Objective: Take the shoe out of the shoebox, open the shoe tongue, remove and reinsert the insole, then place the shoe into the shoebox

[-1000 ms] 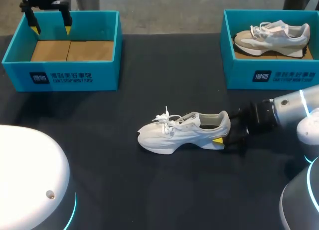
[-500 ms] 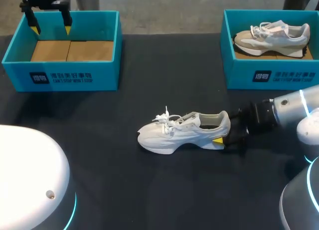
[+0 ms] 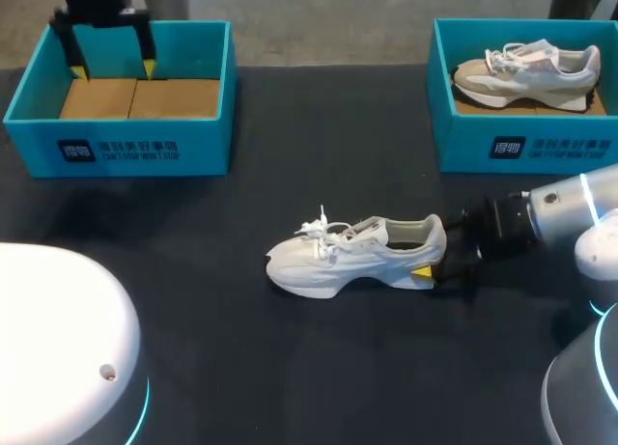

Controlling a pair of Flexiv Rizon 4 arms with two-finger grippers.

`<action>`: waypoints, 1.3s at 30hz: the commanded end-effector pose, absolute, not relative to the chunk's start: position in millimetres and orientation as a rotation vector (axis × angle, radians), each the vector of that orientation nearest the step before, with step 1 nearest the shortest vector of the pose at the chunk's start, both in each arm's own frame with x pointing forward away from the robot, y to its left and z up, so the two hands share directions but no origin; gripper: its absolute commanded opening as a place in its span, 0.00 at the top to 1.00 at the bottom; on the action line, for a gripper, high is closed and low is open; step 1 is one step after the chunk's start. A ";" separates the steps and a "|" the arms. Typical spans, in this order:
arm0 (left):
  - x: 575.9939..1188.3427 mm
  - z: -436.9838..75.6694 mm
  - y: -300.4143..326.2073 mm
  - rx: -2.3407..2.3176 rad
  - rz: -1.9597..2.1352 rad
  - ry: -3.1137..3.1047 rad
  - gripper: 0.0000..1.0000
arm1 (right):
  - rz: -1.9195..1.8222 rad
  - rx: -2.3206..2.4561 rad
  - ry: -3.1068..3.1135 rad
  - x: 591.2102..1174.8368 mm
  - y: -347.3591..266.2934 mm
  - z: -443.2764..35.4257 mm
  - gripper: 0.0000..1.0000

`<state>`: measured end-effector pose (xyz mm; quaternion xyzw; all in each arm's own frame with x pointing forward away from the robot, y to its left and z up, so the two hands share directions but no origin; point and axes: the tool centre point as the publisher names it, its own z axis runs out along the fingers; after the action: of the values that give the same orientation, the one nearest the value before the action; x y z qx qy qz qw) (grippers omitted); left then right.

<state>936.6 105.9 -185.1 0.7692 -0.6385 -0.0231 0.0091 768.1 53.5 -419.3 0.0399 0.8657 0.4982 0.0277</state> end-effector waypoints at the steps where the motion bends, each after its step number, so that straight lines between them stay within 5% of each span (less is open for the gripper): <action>1: 914.0 -182.0 83.0 2.463 -0.058 -1.992 0.00 | 1.529 0.125 2.679 767.6 57.4 -421.2 1.00; 22: 813.7 -209.5 -50.5 2.379 -0.087 -2.105 0.00 | 1.529 0.125 2.679 767.6 57.4 -421.2 1.00; 39: 817.9 -245.1 -149.1 2.184 -0.117 -2.308 0.00 | 1.529 0.125 2.679 767.6 57.4 -421.2 1.00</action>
<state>807.4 -122.5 -237.7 0.6888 -0.7245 -0.0180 -0.0157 768.1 53.7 -419.4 0.0397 0.8657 0.4982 0.0276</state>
